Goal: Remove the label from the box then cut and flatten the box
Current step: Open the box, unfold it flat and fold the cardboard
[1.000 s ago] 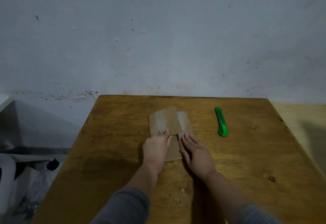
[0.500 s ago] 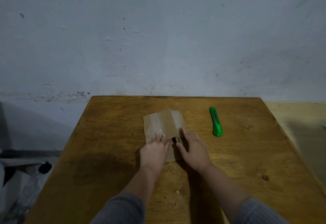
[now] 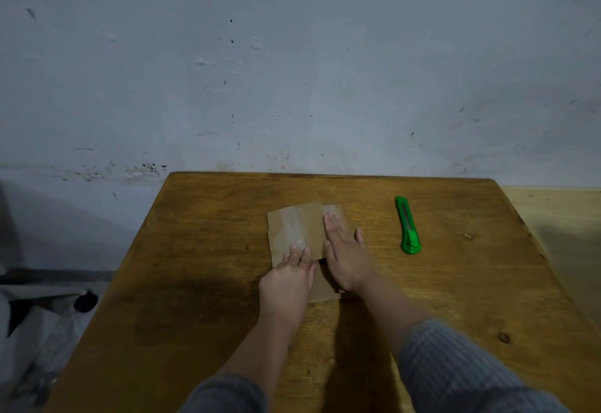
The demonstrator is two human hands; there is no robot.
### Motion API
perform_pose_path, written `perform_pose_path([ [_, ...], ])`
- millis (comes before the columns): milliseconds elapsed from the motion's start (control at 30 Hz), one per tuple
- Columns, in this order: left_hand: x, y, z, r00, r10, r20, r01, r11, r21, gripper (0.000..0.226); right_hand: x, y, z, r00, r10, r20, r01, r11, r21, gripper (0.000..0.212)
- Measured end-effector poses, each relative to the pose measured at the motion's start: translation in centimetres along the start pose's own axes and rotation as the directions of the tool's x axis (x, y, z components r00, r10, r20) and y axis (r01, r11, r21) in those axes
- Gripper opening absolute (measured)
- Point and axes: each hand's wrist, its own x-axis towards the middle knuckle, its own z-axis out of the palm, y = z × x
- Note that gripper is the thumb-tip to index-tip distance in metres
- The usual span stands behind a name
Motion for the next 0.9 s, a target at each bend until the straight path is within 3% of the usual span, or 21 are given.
perform_pose_path([
  [233,-0.1,-0.5,-0.6,0.988,-0.074,-0.137,0.052,0.987,-0.155,0.025,0.1,0.2,1.2,1.0,0.0,-0.021,-0.003,0.988,-0.152,0.056],
  [367,0.3,-1.3,-1.0,0.974,-0.121,-0.192,0.057,0.949,-0.31,0.019,0.1,0.2,1.4,0.999,-0.016,-0.04,0.007,0.98,-0.199,0.072],
  [500,1.4,-2.1,-0.5,0.99,-0.138,-0.017,0.119,0.905,-0.409,0.036,0.1,0.3,1.4,0.998,-0.036,-0.058,0.024,0.981,-0.19,0.072],
  [667,3.1,-2.2,0.6,0.98,-0.121,0.155,0.166,0.935,-0.314,0.065,0.3,0.3,1.5,0.997,-0.048,-0.057,0.036,0.98,-0.194,0.069],
  [900,3.5,-1.8,1.6,0.97,-0.105,0.219,0.155,0.963,-0.222,0.064,0.3,0.5,1.7,0.996,-0.057,-0.064,0.042,0.978,-0.204,0.067],
])
